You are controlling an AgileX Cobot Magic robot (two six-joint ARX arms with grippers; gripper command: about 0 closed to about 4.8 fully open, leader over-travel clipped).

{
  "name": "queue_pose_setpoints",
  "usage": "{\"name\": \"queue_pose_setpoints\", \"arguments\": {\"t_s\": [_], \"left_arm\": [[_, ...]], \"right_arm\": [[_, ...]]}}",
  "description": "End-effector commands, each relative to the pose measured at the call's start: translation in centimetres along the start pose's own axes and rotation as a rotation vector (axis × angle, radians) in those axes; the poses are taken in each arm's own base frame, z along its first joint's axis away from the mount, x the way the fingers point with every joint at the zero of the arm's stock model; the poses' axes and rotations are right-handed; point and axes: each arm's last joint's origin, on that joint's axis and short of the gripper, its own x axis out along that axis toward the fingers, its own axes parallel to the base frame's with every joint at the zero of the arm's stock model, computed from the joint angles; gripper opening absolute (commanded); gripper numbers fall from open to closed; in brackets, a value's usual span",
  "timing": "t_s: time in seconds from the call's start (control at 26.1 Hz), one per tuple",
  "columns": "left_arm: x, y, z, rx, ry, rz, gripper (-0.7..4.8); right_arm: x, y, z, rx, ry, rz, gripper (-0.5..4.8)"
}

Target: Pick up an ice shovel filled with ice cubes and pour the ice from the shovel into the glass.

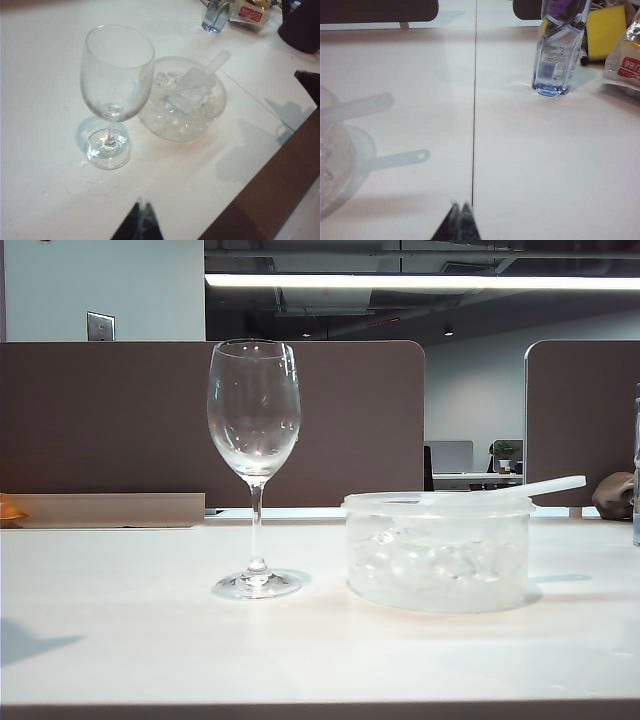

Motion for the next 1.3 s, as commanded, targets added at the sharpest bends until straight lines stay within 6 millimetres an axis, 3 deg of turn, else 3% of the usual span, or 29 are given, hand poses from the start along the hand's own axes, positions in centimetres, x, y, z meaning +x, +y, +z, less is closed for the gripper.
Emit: {"name": "queue_pose_setpoints", "arguments": {"t_s": [0.04, 0.5, 1.3], "left_arm": [[-0.1, -0.08, 0.25, 0.06, -0.019, -0.008, -0.06], [-0.13, -0.46, 0.41, 0.108, -0.038, -0.138, -0.05], [-0.13, -0.46, 0.42, 0.104, -0.038, -0.138, -0.06]], "right_arm": [[0.07, 0.0, -0.18, 0.004, 0.002, 0.002, 0.0], [0.07, 0.0, -0.19, 0.004, 0.002, 0.002, 0.0], [0.07, 0.0, -0.18, 0.004, 0.002, 0.002, 0.0]]}}
